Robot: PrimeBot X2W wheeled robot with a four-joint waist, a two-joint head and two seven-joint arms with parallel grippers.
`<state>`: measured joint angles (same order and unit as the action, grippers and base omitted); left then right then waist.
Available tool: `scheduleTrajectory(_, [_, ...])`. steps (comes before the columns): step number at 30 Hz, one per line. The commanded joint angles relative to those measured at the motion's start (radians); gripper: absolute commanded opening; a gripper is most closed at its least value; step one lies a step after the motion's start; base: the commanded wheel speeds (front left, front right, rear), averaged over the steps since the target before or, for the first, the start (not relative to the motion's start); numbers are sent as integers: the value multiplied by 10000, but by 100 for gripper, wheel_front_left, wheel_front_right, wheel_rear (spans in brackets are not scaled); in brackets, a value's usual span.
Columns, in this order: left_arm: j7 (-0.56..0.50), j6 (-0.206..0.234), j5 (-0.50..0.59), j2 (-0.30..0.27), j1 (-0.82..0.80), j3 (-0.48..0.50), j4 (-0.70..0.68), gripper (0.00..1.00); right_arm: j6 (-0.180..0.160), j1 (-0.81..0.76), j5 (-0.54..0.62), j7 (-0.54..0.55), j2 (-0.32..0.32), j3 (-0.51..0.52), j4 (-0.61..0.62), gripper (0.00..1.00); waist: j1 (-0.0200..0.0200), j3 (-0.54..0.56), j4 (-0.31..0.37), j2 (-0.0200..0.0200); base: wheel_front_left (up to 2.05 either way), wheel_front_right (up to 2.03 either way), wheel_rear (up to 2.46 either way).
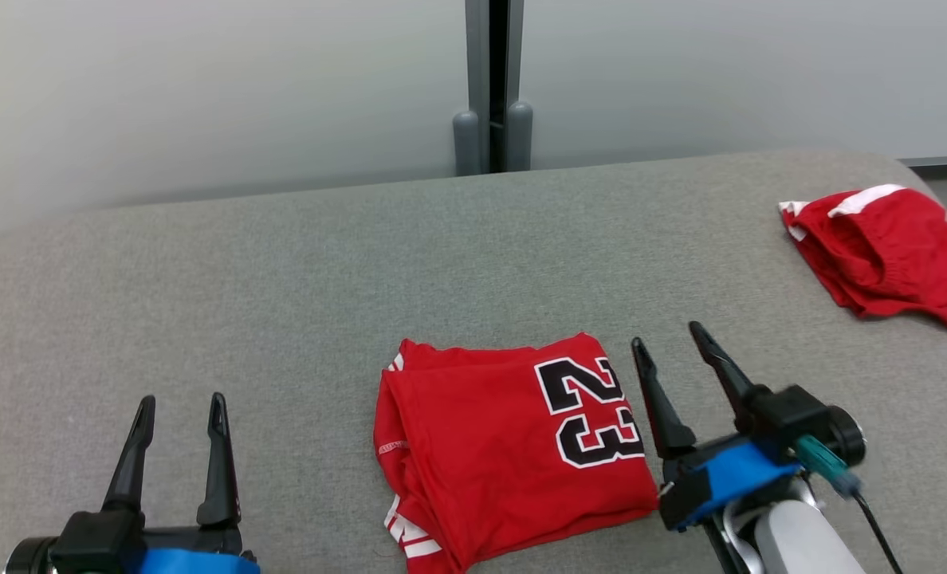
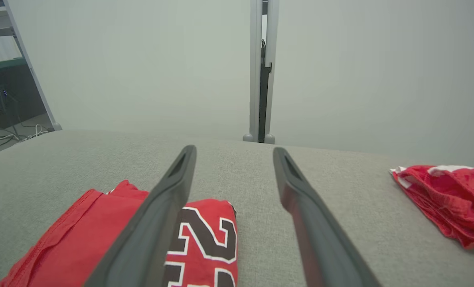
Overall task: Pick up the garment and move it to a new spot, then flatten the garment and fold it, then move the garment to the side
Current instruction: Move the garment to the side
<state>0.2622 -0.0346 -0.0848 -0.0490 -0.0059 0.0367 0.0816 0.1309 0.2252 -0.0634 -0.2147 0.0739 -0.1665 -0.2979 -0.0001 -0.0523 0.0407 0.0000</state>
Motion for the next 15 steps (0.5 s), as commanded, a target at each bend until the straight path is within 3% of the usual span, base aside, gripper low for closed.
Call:
scheduleTrajectory(1, [32, -25, 51, -36, -158, 10, 21, 100, -5, 116, -22, 55, 82, -66, -116, 100, 1, -115, -99, 0, 0, 0, 0])
scheduleTrajectory(15, [32, -90, 17, -34, -790, -79, 80, 100, -5, 1120, -382, 1063, 228, -538, -3505, 100, 1, -873, -725, 0, 0, 0, 0])
